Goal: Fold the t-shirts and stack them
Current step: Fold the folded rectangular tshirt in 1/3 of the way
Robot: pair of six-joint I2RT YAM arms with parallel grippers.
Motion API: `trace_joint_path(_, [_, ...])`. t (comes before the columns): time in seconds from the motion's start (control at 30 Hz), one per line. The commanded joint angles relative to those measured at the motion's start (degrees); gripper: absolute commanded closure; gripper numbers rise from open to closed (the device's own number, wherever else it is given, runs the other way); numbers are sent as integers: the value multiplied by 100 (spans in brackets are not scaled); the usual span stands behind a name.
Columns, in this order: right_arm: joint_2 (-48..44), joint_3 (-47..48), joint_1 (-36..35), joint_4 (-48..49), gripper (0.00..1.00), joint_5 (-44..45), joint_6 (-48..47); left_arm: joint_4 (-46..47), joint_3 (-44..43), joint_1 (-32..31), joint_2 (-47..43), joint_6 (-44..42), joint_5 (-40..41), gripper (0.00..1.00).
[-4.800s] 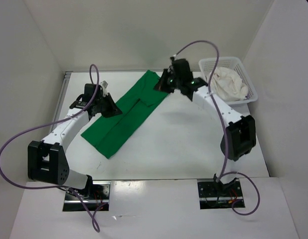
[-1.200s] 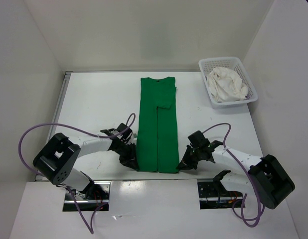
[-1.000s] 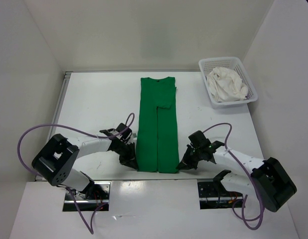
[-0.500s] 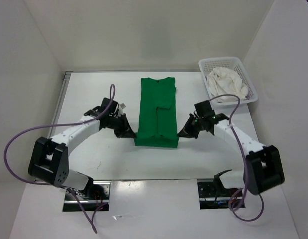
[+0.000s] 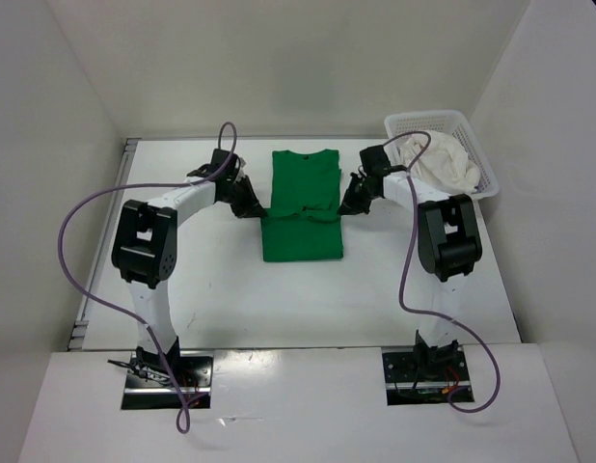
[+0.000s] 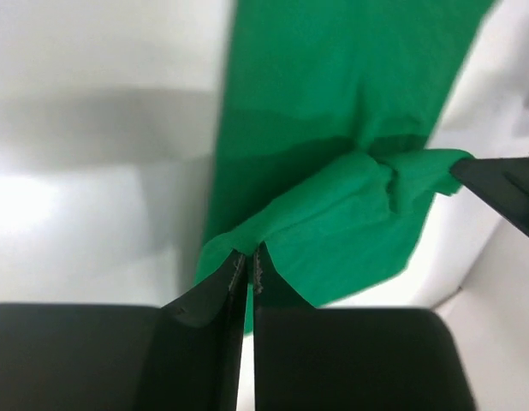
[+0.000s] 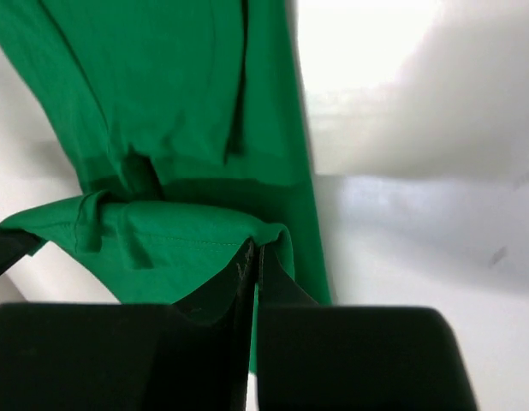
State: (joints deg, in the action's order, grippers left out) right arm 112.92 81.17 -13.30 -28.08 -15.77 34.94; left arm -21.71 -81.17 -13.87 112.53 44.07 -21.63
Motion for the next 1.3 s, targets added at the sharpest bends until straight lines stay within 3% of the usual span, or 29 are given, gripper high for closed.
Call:
trace_joint_path(0.0, [387,566,108,83,100,214,-286,185,-434,77,365,-154,107,91])
trace_joint_path(0.13, [634,830,161,83,97,294,-339,598,-549,77,603,-31,-148,78])
trace_joint_path(0.27, [617,954,161,30,83,347,-339,871,-611,77,561,128,-263,68])
trace_joint_path(0.4, [179,902,161,-23,57,347,-339,1020,-611,77,147,198,-263,62])
trace_joint_path(0.5, [-357,524,161,-23,51,347,-339,1125,-279,8,-318,198,-210,61])
trace_joint_path(0.6, [-920,-108,161,117,53,277,-286,1266,161,-317,-723,276,-140,61])
trace_joint_path(0.73, [-1238,-829,-304,118,84,119,-172,1467,680,-932,-838,487,-87,61])
trace_joint_path(0.77, [-1290,-917,-540,179,86,118,-119,1590,951,-1038,-838,566,-87,61])
trace_joint_path(1.0, [-772,-1323,-762,470,91,188,-57,1750,1217,-1417,-486,637,-70,61])
trace_joint_path(1.27, [-1008,-2455,-815,681,96,241,188,1688,2455,-1417,-705,479,71,61])
